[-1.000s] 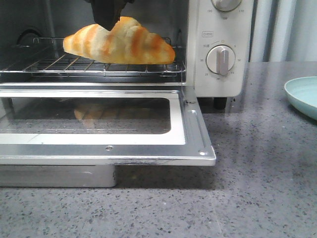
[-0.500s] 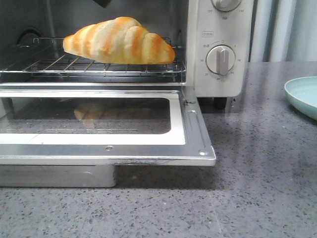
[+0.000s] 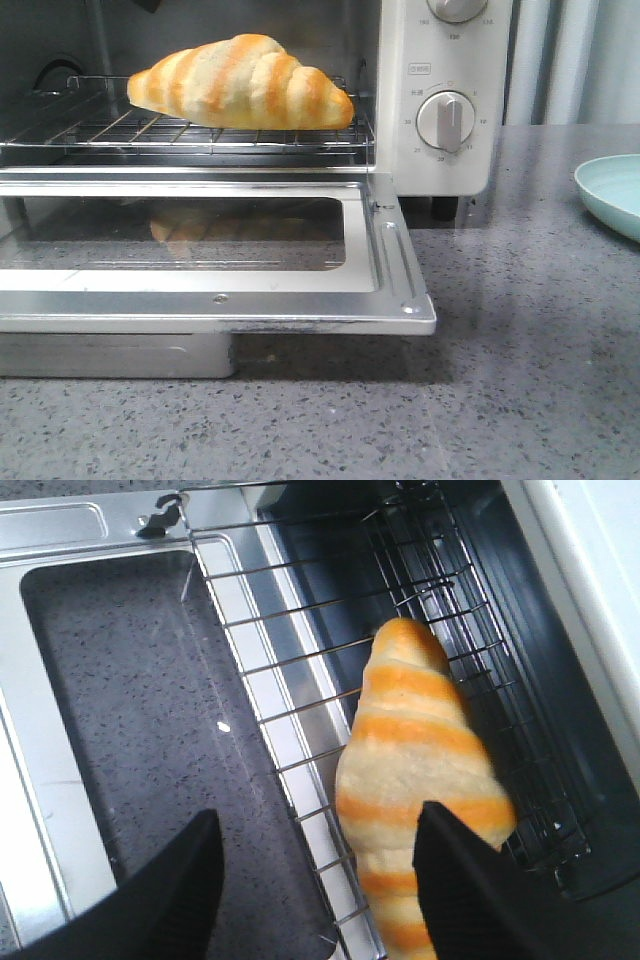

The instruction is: Put bread in oven

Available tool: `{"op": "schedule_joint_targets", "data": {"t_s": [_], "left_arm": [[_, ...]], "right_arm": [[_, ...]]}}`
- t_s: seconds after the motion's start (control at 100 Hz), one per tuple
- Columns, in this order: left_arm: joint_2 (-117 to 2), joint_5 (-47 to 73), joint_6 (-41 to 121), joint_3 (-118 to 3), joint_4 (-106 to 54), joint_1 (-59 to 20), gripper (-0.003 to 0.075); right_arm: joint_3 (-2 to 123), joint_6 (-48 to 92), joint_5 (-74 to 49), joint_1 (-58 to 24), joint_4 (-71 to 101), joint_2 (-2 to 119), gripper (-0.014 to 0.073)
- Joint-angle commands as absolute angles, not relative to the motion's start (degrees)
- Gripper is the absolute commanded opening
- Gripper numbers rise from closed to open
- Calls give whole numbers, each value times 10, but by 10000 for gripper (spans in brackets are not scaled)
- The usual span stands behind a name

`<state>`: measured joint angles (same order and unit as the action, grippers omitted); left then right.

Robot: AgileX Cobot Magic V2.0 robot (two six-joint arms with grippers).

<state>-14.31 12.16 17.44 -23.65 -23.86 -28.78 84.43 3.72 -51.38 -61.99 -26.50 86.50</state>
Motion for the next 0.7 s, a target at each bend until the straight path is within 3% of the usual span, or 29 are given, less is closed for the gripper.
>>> {"op": "schedule_joint_targets", "data": {"t_s": [0.0,0.15,0.34,0.48,0.69], "left_arm": [[-136,74,174,-237,-243,-270,-22],[-118,37,174,-207,-243,-241,-22],[-118,17,174,-182,-240,-208,-22],[-118,-20,174,-154,-240,-198,-22],[-118,-94,179,-116,-223,-198,-21]], "right_arm": [[864,38,-511,-625,-277,831,379],[864,38,-544,-626,-273,812,351],[864,38,-602,-626,-271,784,81],[864,38,-646,-626,-271,762,-52],[844,33,-685,-626,-314,713,-69]]}}
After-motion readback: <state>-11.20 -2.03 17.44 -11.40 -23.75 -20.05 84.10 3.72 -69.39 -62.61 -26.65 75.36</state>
